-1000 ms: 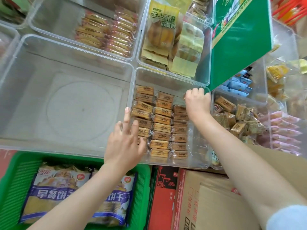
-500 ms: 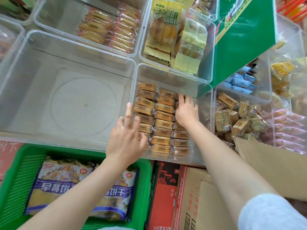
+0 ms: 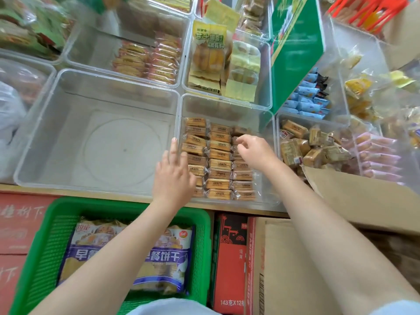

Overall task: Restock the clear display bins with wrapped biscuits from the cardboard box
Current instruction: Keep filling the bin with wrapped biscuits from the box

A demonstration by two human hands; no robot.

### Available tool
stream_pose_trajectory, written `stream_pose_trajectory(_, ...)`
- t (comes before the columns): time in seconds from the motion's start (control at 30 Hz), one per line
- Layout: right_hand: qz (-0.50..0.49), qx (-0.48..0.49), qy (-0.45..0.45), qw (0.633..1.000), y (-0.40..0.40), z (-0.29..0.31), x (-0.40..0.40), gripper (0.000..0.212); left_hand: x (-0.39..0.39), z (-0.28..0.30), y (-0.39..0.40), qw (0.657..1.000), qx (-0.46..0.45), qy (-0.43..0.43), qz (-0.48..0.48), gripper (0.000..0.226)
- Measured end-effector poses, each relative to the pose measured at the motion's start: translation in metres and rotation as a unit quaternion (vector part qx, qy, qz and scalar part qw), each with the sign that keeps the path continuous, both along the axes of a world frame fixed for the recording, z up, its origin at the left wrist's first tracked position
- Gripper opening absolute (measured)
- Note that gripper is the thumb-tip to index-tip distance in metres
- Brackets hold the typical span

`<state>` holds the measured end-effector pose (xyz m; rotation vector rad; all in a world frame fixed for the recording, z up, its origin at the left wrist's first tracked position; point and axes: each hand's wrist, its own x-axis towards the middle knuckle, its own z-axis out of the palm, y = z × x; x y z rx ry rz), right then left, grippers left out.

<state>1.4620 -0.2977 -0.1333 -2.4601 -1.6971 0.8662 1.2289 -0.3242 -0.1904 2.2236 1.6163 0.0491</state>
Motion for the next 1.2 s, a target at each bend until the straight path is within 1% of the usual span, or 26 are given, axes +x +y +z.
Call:
stream_pose_trajectory(0.03,-0.007,0.041,0.035,0.999,-0.018,0.018,-0.005,0.032,0.002,0.004,-0.005,1.0,0.006,0.002,0.004,0.058)
stream_pose_trajectory(0.07,-0.012,0.084,0.07,0.994,-0.039,0.037,-0.008,0.028,0.006,0.012,-0.014,1.0,0.015,-0.015,0.002,0.058)
stream_pose_trajectory(0.13,-0.019,0.174,0.105,0.979,-0.089,0.071,-0.01,0.024,0.02,0.038,-0.041,0.994,0.03,-0.096,-0.032,0.054)
stream_pose_trajectory(0.2,-0.035,0.27,0.094,0.958,-0.148,0.102,-0.005,0.022,0.041,0.07,-0.083,0.978,0.015,-0.182,-0.101,0.049)
stream_pose_trajectory(0.27,-0.069,0.348,0.06,0.933,-0.208,0.125,0.007,0.021,0.062,0.096,-0.132,0.955,-0.012,-0.244,-0.167,0.044)
stream_pose_trajectory(0.33,-0.133,0.379,0.03,0.915,-0.268,0.136,0.03,0.022,0.081,0.111,-0.179,0.935,-0.032,-0.279,-0.217,0.043)
stream_pose_trajectory(0.4,-0.215,0.351,0.009,0.912,-0.323,0.135,0.057,0.022,0.1,0.118,-0.222,0.914,-0.036,-0.299,-0.271,0.043)
stream_pose_trajectory(0.43,-0.249,0.306,0.0,0.919,-0.349,0.131,0.071,0.021,0.109,0.119,-0.24,0.902,-0.024,-0.305,-0.304,0.044)
stream_pose_trajectory(0.47,-0.263,0.235,-0.014,0.936,-0.372,0.125,0.083,0.019,0.118,0.119,-0.256,0.892,-0.004,-0.305,-0.333,0.045)
stream_pose_trajectory(0.53,-0.222,0.058,-0.038,0.973,-0.413,0.112,0.1,0.016,0.132,0.115,-0.279,0.888,0.027,-0.277,-0.367,0.046)
stream_pose_trajectory(0.57,-0.193,-0.022,-0.029,0.981,-0.43,0.107,0.103,0.022,0.137,0.113,-0.285,0.891,0.037,-0.26,-0.369,0.046)
stream_pose_trajectory(0.63,-0.166,-0.139,0.01,0.976,-0.452,0.098,0.102,0.043,0.141,0.11,-0.29,0.899,0.04,-0.244,-0.361,0.044)
stream_pose_trajectory(0.7,-0.124,-0.199,0.007,0.972,-0.463,0.091,0.099,0.057,0.142,0.111,-0.29,0.903,0.037,-0.243,-0.353,0.043)
stream_pose_trajectory(0.77,-0.077,-0.204,-0.02,0.976,-0.466,0.085,0.098,0.06,0.141,0.113,-0.29,0.904,0.041,-0.243,-0.348,0.042)
stream_pose_trajectory(0.8,-0.072,-0.186,-0.017,0.98,-0.466,0.086,0.099,0.056,0.14,0.113,-0.29,0.906,0.04,-0.239,-0.346,0.041)
stream_pose_trajectory(0.83,-0.084,-0.157,0.006,0.984,-0.465,0.091,0.1,0.048,0.139,0.115,-0.29,0.908,0.037,-0.233,-0.345,0.041)
stream_pose_trajectory(0.9,-0.142,-0.063,0.1,0.983,-0.461,0.106,0.1,0.028,0.139,0.121,-0.292,0.914,0.019,-0.228,-0.335,0.043)
stream_pose_trajectory(0.97,-0.177,0.029,0.186,0.966,-0.451,0.128,0.095,0.026,0.141,0.134,-0.293,0.92,-0.035,-0.259,-0.292,0.05)
stream_pose_trajectory(1.0,-0.168,0.058,0.211,0.961,-0.444,0.14,0.092,0.027,0.141,0.142,-0.292,0.918,-0.062,-0.287,-0.266,0.054)
stream_pose_trajectory(1.07,-0.125,0.077,0.243,0.959,-0.427,0.16,0.08,0.028,0.139,0.16,-0.285,0.902,-0.098,-0.345,-0.239,0.059)
stream_pose_trajectory(1.13,-0.082,0.079,0.243,0.963,-0.406,0.173,0.065,0.021,0.132,0.174,-0.269,0.877,-0.137,-0.392,-0.241,0.059)
stream_pose_trajectory(1.17,-0.064,0.084,0.236,0.966,-0.393,0.177,0.057,0.018,0.126,0.18,-0.257,0.871,-0.143,-0.401,-0.247,0.057)
stream_pose_trajectory(1.2,-0.046,0.096,0.223,0.969,-0.378,0.18,0.05,0.018,0.119,0.182,-0.243,0.873,-0.133,-0.397,-0.248,0.052)
